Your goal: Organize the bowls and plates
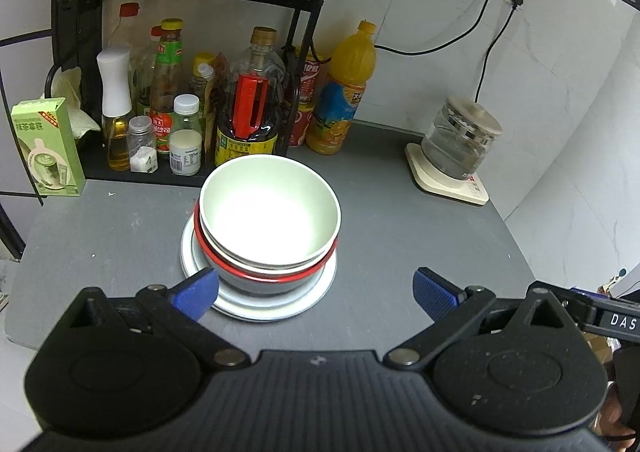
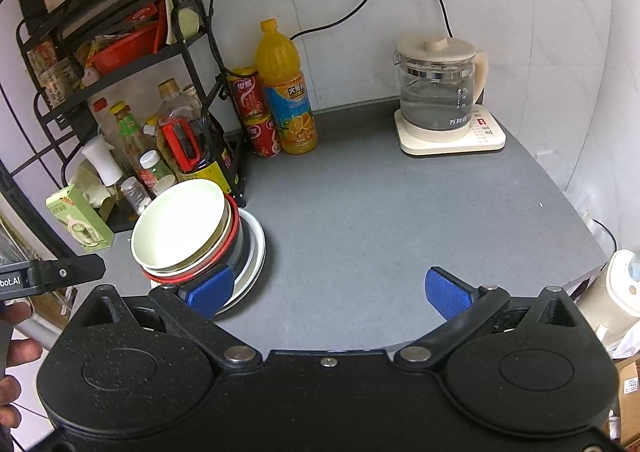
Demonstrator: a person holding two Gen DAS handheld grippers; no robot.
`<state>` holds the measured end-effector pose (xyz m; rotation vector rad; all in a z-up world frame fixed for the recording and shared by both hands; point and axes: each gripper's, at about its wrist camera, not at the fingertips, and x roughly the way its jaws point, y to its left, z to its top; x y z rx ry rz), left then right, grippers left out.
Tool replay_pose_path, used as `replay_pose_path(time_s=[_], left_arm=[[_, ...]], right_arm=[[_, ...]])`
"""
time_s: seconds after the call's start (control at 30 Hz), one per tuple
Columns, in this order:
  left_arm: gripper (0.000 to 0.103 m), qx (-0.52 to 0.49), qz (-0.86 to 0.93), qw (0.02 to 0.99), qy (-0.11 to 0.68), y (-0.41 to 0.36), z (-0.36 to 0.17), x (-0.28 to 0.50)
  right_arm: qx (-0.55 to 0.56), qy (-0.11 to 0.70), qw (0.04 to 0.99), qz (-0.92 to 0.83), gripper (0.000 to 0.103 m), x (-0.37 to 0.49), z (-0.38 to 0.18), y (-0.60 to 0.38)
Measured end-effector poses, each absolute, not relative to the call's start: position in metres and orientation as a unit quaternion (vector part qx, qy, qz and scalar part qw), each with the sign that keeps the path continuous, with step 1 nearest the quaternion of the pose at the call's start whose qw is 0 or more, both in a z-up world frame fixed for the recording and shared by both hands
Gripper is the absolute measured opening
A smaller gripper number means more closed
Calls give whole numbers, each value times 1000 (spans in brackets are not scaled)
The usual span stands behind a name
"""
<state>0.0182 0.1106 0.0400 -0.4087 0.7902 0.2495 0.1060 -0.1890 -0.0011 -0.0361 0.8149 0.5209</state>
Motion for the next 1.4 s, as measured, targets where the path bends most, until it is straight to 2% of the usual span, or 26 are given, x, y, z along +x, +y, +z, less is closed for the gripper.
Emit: replay_pose_path(time_s=[1.4], left_arm=[[102, -172, 119, 892, 401, 82, 30, -41]], right_arm=[[-35, 394, 882, 258, 103, 58, -15, -211]])
